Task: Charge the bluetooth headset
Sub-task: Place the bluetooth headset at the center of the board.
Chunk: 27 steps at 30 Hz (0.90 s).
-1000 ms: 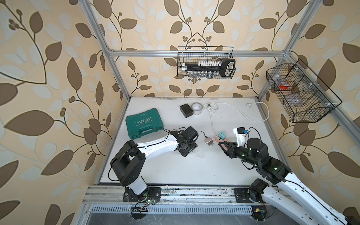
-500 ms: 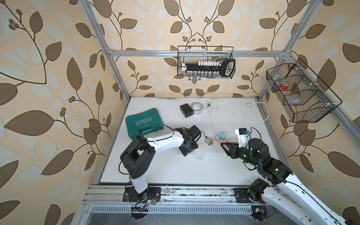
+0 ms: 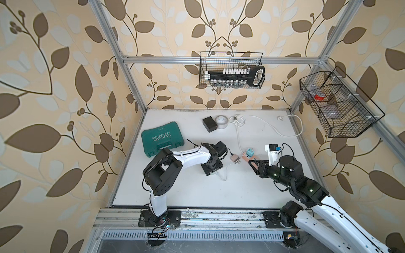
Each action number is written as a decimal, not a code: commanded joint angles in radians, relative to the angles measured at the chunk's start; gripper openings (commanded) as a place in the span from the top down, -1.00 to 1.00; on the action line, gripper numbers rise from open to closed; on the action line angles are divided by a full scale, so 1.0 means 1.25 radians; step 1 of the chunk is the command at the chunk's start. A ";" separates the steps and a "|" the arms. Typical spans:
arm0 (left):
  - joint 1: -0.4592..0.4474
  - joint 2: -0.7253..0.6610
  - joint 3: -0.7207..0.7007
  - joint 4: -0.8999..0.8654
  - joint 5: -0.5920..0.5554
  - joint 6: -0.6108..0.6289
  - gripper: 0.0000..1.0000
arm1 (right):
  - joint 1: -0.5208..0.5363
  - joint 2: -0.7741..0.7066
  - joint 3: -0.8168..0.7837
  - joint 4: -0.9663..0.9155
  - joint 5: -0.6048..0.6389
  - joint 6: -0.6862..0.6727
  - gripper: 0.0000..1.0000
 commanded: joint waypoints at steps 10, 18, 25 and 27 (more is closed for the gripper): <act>0.007 -0.015 0.056 -0.072 -0.052 0.035 -0.54 | -0.010 0.012 -0.004 -0.011 0.008 -0.018 0.07; 0.007 -0.070 0.050 -0.104 -0.065 0.058 -0.98 | -0.012 0.034 0.025 -0.028 0.005 -0.035 0.07; 0.008 -0.169 0.016 -0.122 -0.113 0.079 -0.97 | -0.013 0.063 0.054 -0.060 -0.003 -0.051 0.07; 0.009 -0.210 0.006 -0.130 -0.133 0.089 -0.96 | -0.012 0.074 0.065 -0.076 -0.002 -0.056 0.07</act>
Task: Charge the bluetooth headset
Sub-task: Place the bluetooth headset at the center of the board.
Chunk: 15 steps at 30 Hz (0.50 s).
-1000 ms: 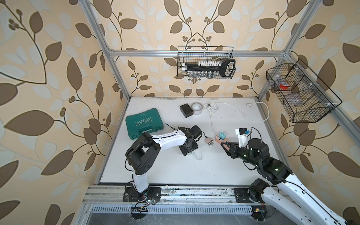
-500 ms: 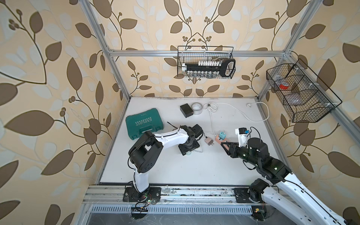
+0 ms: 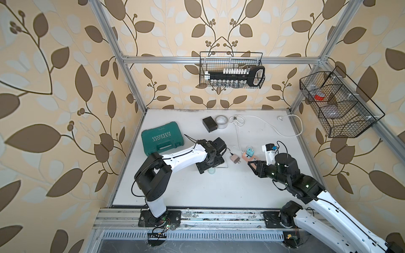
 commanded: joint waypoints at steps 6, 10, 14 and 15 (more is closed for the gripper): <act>0.031 -0.213 -0.052 -0.075 -0.100 0.066 -0.96 | -0.003 0.065 0.056 -0.040 -0.023 -0.046 0.05; 0.063 -0.305 -0.102 -0.073 -0.103 0.092 -0.96 | -0.004 0.128 0.069 -0.034 -0.036 -0.072 0.01; 0.097 -0.379 -0.151 -0.059 -0.090 0.117 -0.96 | -0.004 0.204 0.093 -0.040 -0.037 -0.110 0.01; 0.103 -0.393 -0.164 -0.051 -0.083 0.123 -0.97 | -0.004 0.224 0.103 -0.046 -0.036 -0.122 0.01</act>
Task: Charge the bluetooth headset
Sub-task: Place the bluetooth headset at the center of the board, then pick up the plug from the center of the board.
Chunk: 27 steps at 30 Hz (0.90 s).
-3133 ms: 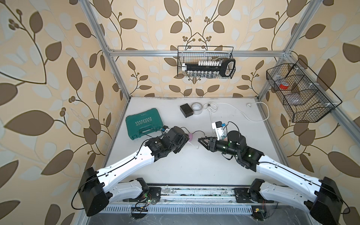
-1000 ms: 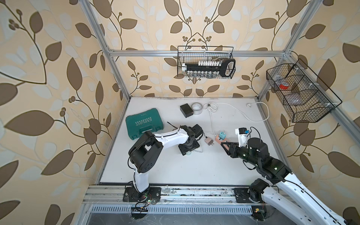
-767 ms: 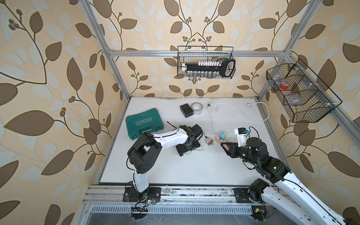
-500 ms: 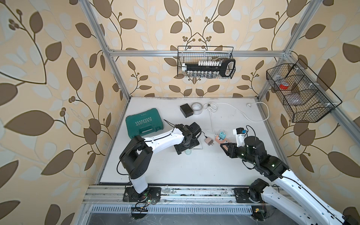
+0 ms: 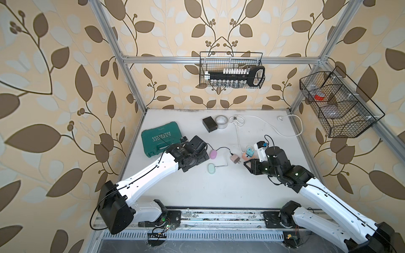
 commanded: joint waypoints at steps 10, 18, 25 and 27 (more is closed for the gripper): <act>0.063 -0.061 -0.098 0.071 0.075 0.080 -0.97 | -0.002 0.223 0.092 0.023 0.021 -0.144 -0.04; 0.081 -0.065 -0.107 0.088 0.102 0.096 -0.98 | -0.002 0.379 0.143 0.076 0.022 -0.201 -0.18; 0.106 -0.082 -0.131 0.098 0.125 0.099 -0.97 | -0.002 0.478 0.190 0.099 0.014 -0.233 -0.39; 0.113 -0.089 -0.137 0.103 0.132 0.099 -0.98 | -0.002 0.500 0.205 0.100 0.028 -0.247 -0.39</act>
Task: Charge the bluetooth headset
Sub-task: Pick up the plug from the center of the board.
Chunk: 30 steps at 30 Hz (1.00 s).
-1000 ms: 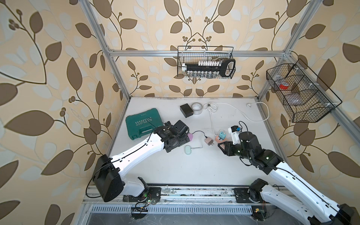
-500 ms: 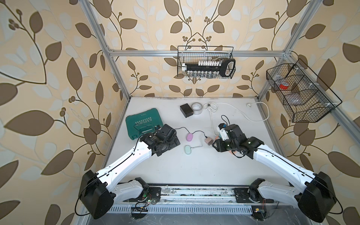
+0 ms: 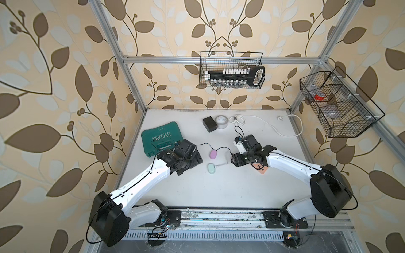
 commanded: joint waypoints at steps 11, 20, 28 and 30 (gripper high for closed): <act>0.034 -0.030 -0.020 0.019 0.039 0.017 -0.97 | -0.012 0.118 0.062 0.058 0.031 -0.068 -0.37; 0.048 -0.030 -0.025 0.021 0.049 0.018 -0.96 | -0.012 0.173 0.071 0.073 0.066 -0.098 -0.37; 0.060 -0.025 -0.031 0.030 0.060 0.015 -0.96 | -0.007 0.207 0.066 0.078 0.073 -0.102 -0.26; 0.063 -0.025 -0.033 0.033 0.064 0.014 -0.95 | -0.004 0.211 0.062 0.080 0.074 -0.100 -0.18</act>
